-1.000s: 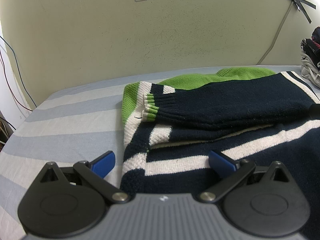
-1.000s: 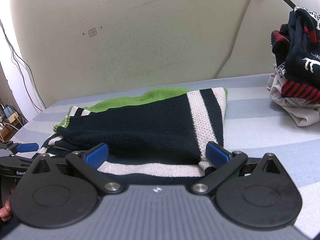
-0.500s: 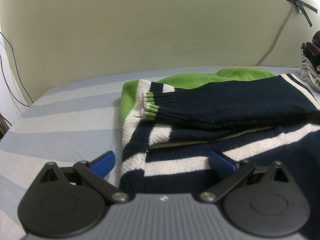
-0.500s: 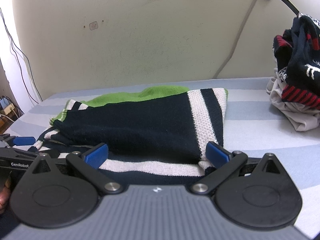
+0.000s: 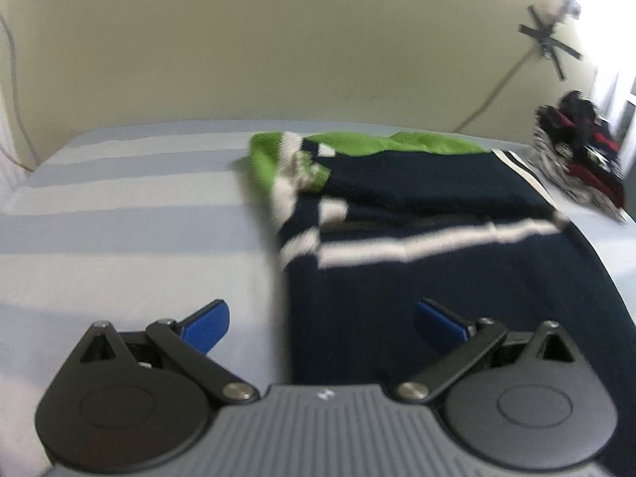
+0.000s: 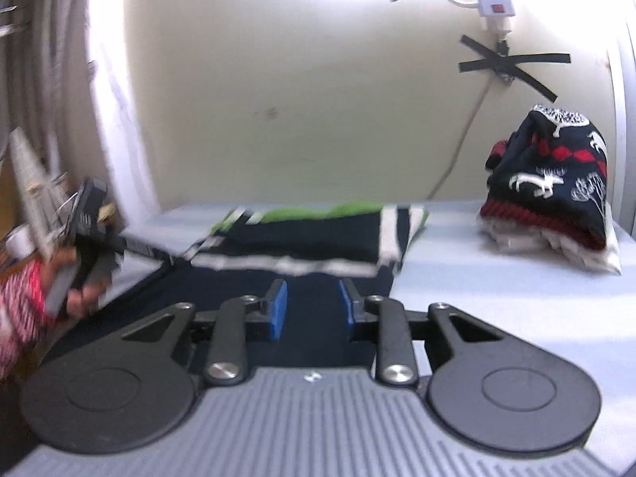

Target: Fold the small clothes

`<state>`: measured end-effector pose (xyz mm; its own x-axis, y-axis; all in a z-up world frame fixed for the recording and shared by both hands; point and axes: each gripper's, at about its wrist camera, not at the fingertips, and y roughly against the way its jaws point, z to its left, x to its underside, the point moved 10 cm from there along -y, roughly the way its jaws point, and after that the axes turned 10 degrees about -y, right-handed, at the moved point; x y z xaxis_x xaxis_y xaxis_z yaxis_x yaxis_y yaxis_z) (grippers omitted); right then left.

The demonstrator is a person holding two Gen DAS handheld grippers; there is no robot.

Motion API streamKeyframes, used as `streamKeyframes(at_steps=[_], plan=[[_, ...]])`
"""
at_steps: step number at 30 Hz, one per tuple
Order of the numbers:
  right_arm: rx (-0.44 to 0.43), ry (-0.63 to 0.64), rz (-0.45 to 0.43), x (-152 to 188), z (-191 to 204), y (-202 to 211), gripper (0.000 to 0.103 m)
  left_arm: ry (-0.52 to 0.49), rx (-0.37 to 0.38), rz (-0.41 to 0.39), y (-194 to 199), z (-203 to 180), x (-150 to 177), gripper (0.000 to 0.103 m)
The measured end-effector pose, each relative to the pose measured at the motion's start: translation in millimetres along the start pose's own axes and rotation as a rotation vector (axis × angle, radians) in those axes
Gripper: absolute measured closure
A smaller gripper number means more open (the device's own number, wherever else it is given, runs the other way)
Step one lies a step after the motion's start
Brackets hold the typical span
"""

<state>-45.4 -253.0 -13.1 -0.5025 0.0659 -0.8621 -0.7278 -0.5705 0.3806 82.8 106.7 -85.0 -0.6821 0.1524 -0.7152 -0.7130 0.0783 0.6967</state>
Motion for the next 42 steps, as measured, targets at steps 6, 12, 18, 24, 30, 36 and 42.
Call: streamKeyframes(at_steps=[6,12,18,24,30,36,42], plan=[[-0.002,-0.065,0.165,50,-1,15,0.07,0.044,0.057,0.06,65,0,67,0.0],[-0.037,-0.161,0.267,63,-3,26,0.07,0.057,0.131,0.103,95,-28,103,0.0],[-0.05,-0.194,0.354,86,2,33,0.07,0.03,0.113,0.152,103,-45,123,0.012],[-0.097,-0.208,0.328,101,13,29,0.081,-0.066,0.079,0.178,110,-61,124,0.063],[-0.173,-0.236,0.193,67,11,35,0.094,0.161,0.174,0.14,118,-30,98,0.094],[-0.204,-0.152,0.008,-14,11,8,0.094,0.258,0.192,0.01,110,-4,29,0.094],[0.018,-0.268,-0.085,-91,-43,-81,0.084,0.383,-0.021,-0.026,49,44,-52,0.034]])
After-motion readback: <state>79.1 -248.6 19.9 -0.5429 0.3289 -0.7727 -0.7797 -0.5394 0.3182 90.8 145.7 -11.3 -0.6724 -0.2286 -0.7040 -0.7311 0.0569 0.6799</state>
